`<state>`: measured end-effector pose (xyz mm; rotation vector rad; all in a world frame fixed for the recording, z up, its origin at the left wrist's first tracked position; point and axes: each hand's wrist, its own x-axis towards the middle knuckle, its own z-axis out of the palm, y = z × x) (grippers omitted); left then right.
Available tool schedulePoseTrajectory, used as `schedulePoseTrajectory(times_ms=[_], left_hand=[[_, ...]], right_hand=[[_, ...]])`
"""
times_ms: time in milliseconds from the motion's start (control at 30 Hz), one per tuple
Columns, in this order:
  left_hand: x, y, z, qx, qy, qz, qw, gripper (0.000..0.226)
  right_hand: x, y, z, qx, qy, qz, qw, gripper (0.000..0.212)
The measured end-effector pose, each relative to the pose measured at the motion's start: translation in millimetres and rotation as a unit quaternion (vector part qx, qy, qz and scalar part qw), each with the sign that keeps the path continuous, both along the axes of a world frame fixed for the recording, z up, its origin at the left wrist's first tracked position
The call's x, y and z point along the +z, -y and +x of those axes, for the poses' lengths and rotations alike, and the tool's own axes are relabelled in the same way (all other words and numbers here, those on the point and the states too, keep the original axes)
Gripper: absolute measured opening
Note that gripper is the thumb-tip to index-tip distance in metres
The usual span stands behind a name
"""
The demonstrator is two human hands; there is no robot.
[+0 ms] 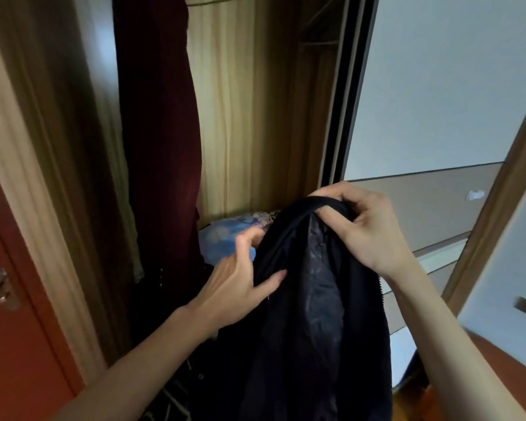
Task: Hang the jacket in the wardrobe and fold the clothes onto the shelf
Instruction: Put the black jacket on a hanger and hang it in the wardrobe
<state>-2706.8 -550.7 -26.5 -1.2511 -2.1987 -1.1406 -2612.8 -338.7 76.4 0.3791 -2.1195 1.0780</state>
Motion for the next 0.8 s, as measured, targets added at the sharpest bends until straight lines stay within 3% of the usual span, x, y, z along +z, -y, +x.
schedulePoseTrajectory(times_ms=[233,333,400,500,600,700,800], left_hand=[[-43,-18,-5,0.118,-0.110,-0.038,0.986,0.029],[-56,-35,-4,0.261,-0.129,-0.024,0.957,0.068],[-63,-40,-5,0.344,-0.151,0.008,0.927,0.080],[-79,-35,-12,0.345,-0.254,0.076,0.900,0.066],[-86,-23,-13,0.334,-0.339,0.041,0.879,0.043],[-78,-15,-15,0.302,-0.312,-0.042,0.900,0.033],[-65,-5,-14,0.283,-0.204,0.004,0.937,0.039]], right_hand=[[20,-22,-14,0.025,-0.043,-0.029,0.998,0.021],[22,-30,-17,0.029,-0.050,-0.033,0.998,0.020],[22,-37,-18,0.024,-0.052,-0.035,0.998,0.018],[20,-53,-21,0.003,-0.049,-0.032,0.998,0.020],[16,-66,-26,-0.017,-0.036,-0.026,0.999,0.019],[12,-76,-34,-0.031,-0.013,-0.018,0.999,0.018],[8,-87,-46,-0.046,0.004,-0.007,0.999,0.017]])
